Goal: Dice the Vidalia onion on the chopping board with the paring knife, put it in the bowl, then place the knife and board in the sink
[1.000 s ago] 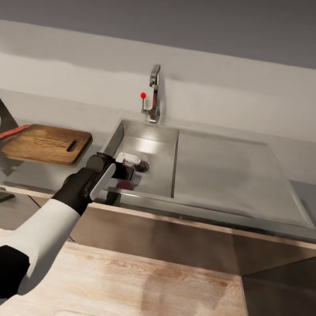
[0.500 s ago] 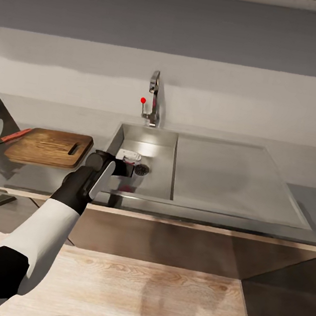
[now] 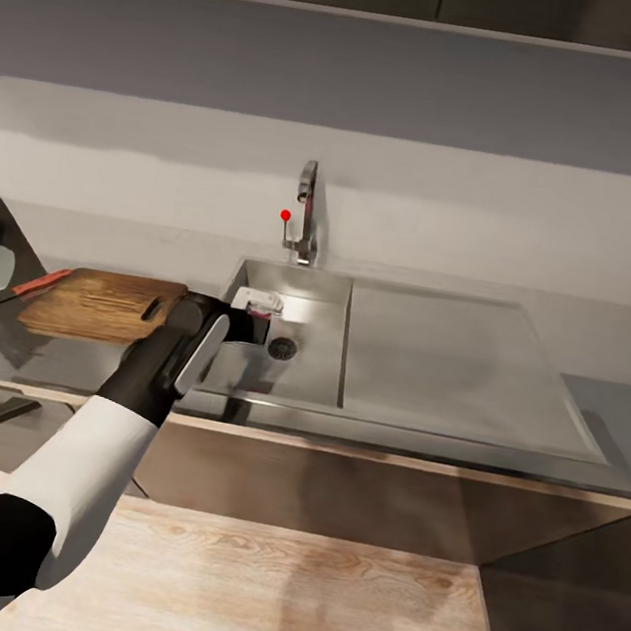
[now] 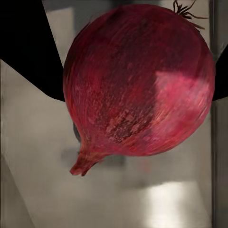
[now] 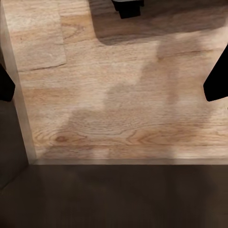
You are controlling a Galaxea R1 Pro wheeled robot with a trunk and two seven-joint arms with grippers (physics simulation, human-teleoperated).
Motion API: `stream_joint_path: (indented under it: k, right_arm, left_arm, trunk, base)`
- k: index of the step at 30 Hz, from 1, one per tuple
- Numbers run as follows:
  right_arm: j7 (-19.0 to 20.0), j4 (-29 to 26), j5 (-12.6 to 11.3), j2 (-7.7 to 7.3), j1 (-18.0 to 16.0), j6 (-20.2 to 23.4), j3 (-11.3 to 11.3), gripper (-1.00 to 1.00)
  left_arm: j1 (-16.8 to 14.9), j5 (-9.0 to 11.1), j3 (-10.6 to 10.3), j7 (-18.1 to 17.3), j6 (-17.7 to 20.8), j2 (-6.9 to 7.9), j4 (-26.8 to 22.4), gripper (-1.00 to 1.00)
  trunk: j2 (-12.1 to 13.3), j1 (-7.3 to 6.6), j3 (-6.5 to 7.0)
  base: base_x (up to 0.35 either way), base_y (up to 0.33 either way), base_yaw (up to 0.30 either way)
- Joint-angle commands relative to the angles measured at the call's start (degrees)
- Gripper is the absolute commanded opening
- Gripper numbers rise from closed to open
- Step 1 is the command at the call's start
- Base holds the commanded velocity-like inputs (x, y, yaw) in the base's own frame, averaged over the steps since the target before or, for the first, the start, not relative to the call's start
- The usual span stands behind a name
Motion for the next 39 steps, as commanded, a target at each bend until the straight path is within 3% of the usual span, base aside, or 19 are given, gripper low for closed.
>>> stream_joint_path:
  k: [1, 6, 12, 23, 39]
  right_arm:
    - [-0.4, 0.0, 0.0, 0.0, 0.0, -0.1, 0.4, 1.0]
    - [-0.4, 0.0, 0.0, 0.0, 0.0, -0.1, 0.4, 1.0]
    - [-0.4, 0.0, 0.0, 0.0, 0.0, -0.1, 0.3, 1.0]
    - [-0.4, 0.0, 0.0, 0.0, 0.0, -0.1, 0.3, 1.0]
    - [-0.4, 0.1, 0.4, 0.0, 0.0, -0.2, 0.4, 1.0]
  left_arm:
    - [0.0, 0.4, 0.0, 0.4, 0.3, 0.01, -1.0, -1.0]
    - [-0.1, 0.4, 0.0, 0.4, 0.5, 0.04, -5.6, -1.0]
    - [0.0, 0.5, 0.0, 0.4, 0.6, 0.15, -6.2, -1.0]
    - [-0.1, 0.5, 0.0, 0.4, 0.6, 2.3, -8.3, -1.0]
    - [-0.1, 0.5, 0.1, 0.4, 1.5, 3.39, -10.0, -1.0]
  trunk:
    - [0.4, -0.22, 0.23]
    - [2.4, -1.32, 1.58]
    - [4.8, -2.63, 3.2]
    - [4.8, -2.63, 4.11]
    - [4.8, -2.63, 4.19]
  base:
    - [0.0, 0.0, 0.0]
    - [0.0, 0.0, 0.0]
    - [0.0, 0.0, 0.0]
    - [0.0, 0.008, 0.0]
    - [0.0, 0.269, 0.0]
